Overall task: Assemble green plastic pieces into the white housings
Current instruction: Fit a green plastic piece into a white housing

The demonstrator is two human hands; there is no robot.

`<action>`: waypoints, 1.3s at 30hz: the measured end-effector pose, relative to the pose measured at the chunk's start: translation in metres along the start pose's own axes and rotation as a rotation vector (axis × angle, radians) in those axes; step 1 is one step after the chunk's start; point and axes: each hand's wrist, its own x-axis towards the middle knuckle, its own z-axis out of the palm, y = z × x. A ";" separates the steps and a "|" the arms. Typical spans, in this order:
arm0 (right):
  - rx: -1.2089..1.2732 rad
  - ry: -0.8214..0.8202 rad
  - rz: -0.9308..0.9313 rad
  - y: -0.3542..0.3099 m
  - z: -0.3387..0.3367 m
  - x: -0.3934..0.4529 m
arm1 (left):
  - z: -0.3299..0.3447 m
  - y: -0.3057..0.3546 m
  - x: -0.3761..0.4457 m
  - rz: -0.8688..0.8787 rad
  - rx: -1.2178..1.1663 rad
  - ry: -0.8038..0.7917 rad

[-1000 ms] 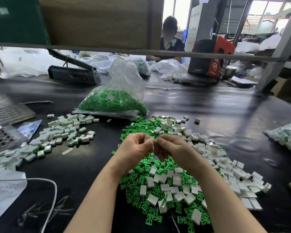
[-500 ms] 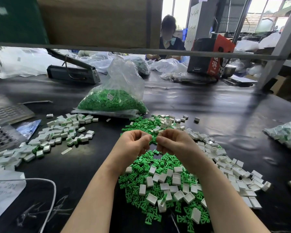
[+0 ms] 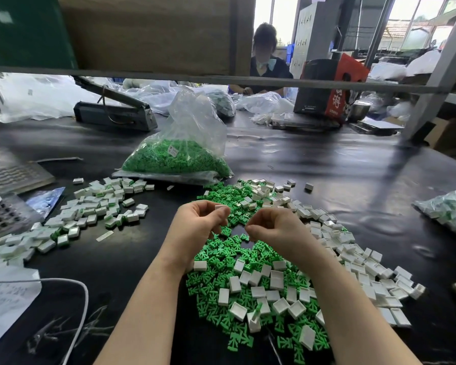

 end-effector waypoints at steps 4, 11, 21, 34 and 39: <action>-0.135 -0.140 0.030 0.005 -0.007 -0.002 | -0.003 -0.001 0.000 -0.017 -0.004 0.051; -0.344 -0.309 0.075 0.008 -0.016 -0.003 | -0.001 0.000 -0.001 -0.011 0.004 0.035; -0.146 -0.306 -0.068 -0.019 -0.003 -0.006 | -0.004 0.001 -0.001 -0.010 -0.010 0.080; -0.199 -0.526 -0.115 -0.041 0.031 -0.010 | -0.006 0.002 0.001 -0.072 -0.062 0.156; -0.319 0.046 0.066 -0.001 0.004 0.002 | -0.007 -0.001 0.001 -0.065 -0.040 0.174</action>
